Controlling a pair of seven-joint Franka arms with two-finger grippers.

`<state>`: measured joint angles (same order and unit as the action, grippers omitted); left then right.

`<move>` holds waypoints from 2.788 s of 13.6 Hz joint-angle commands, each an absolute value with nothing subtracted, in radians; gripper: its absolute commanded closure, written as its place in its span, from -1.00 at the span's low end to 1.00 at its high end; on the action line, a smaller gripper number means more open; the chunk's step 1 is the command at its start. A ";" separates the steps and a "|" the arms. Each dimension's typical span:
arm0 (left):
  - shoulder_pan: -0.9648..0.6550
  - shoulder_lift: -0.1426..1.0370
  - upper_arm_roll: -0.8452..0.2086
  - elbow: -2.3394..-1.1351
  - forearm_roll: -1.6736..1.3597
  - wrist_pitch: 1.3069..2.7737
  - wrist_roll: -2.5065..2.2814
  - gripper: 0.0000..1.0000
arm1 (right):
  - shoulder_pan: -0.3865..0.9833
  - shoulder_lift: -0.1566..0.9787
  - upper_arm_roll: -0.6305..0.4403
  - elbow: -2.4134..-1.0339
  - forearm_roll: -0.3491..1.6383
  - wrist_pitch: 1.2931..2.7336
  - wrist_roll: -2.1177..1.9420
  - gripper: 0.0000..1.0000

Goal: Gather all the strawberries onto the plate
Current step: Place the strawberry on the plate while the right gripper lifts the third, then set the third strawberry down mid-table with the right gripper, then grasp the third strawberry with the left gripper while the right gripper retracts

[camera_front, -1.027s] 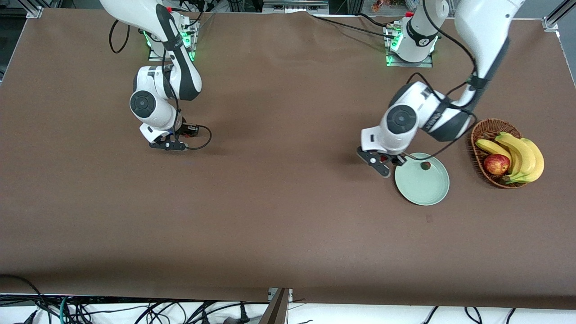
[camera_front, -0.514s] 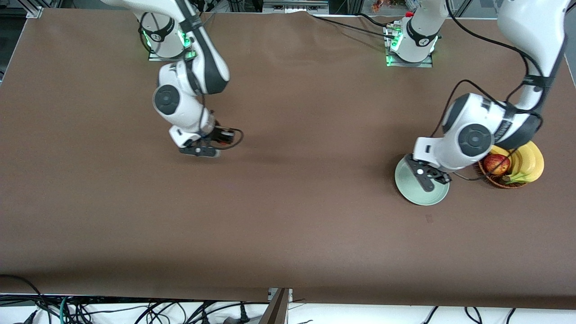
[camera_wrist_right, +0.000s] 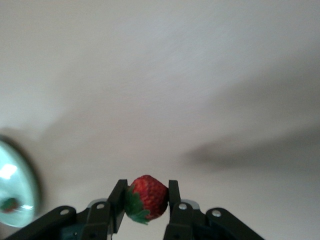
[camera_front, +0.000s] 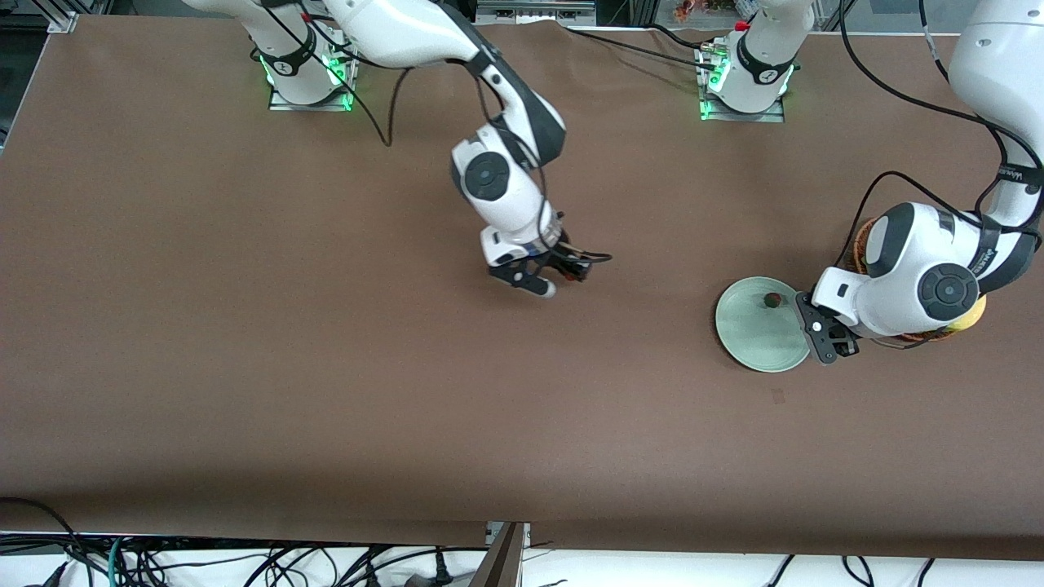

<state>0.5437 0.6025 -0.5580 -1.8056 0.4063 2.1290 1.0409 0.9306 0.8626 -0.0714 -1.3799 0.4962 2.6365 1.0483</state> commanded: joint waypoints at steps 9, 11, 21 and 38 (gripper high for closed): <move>0.600 0.631 -0.713 -1.781 0.310 2.079 1.027 -1.00 | 0.940 0.767 -0.213 -1.302 0.497 2.325 1.122 -1.00; 0.600 0.617 -0.782 -1.782 0.310 2.014 0.854 -1.00 | 0.945 0.714 -0.282 -1.314 0.477 2.200 1.007 -1.00; 0.381 0.618 -0.881 -1.828 0.327 2.066 0.084 -1.00 | 0.733 0.270 -0.383 -1.477 0.290 1.660 0.612 -1.00; 0.121 0.782 -0.726 -1.959 0.854 2.580 -0.561 0.79 | 0.226 0.009 -0.058 -1.588 0.038 1.582 0.210 -1.00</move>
<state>0.1130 0.7654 -0.7246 -1.9765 0.8248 2.5737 -0.5474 0.2443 0.0020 -0.0646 -1.6313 0.0543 1.5869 0.2301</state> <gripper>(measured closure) 0.551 0.000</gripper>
